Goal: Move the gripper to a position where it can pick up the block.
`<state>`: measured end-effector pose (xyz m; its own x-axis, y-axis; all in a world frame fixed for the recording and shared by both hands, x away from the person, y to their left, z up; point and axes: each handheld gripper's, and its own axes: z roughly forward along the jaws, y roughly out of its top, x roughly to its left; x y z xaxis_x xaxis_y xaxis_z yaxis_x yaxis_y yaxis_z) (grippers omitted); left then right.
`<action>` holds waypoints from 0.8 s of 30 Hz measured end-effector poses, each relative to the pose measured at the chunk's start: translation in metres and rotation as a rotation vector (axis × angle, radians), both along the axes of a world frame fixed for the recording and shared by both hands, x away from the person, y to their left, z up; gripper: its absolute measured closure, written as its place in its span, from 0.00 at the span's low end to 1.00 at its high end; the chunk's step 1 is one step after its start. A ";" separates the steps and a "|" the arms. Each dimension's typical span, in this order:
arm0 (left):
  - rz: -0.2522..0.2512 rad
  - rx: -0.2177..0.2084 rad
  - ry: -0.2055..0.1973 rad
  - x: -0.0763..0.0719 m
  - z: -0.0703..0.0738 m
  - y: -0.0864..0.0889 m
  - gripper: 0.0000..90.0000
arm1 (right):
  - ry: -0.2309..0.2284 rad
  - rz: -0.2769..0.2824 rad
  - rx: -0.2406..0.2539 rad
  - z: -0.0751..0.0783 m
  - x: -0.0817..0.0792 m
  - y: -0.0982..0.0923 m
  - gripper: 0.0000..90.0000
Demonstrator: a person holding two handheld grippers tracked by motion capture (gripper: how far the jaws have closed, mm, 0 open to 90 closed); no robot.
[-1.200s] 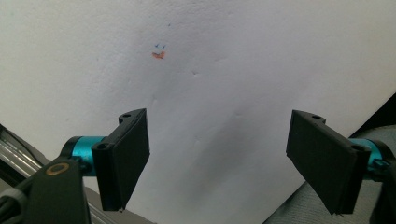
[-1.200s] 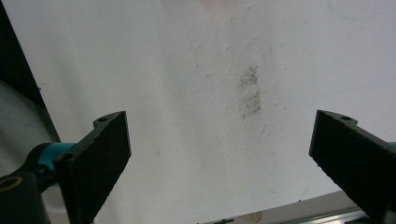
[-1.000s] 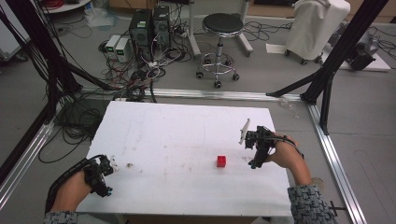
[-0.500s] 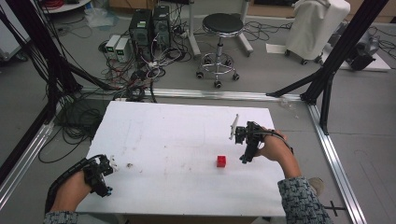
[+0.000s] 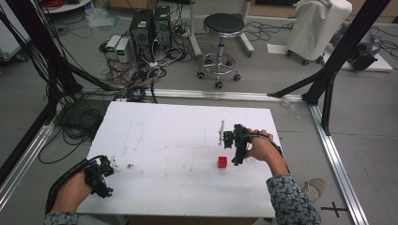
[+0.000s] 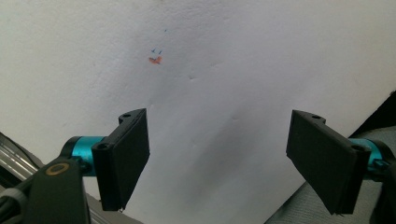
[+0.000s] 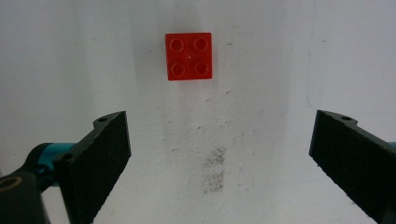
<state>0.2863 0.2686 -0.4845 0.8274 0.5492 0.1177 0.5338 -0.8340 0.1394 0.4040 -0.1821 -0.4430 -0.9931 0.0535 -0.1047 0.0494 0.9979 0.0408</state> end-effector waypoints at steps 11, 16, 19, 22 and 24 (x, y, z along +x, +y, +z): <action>0.006 -0.002 0.005 0.000 -0.001 0.001 0.24 | 0.025 0.049 -0.029 -0.021 0.002 0.019 0.05; 0.005 -0.004 0.007 0.000 -0.001 0.001 0.24 | 0.037 0.045 -0.041 -0.031 0.005 0.024 0.05; 0.004 -0.004 0.007 0.000 -0.002 0.001 0.24 | 0.041 0.045 -0.039 -0.035 0.005 0.026 0.05; 0.003 -0.004 0.011 0.000 -0.002 0.000 0.24 | 0.057 0.042 -0.039 -0.043 0.006 0.027 0.05; 0.003 -0.004 0.011 0.000 -0.002 0.000 0.24 | 0.059 0.032 -0.057 -0.045 0.005 0.028 0.05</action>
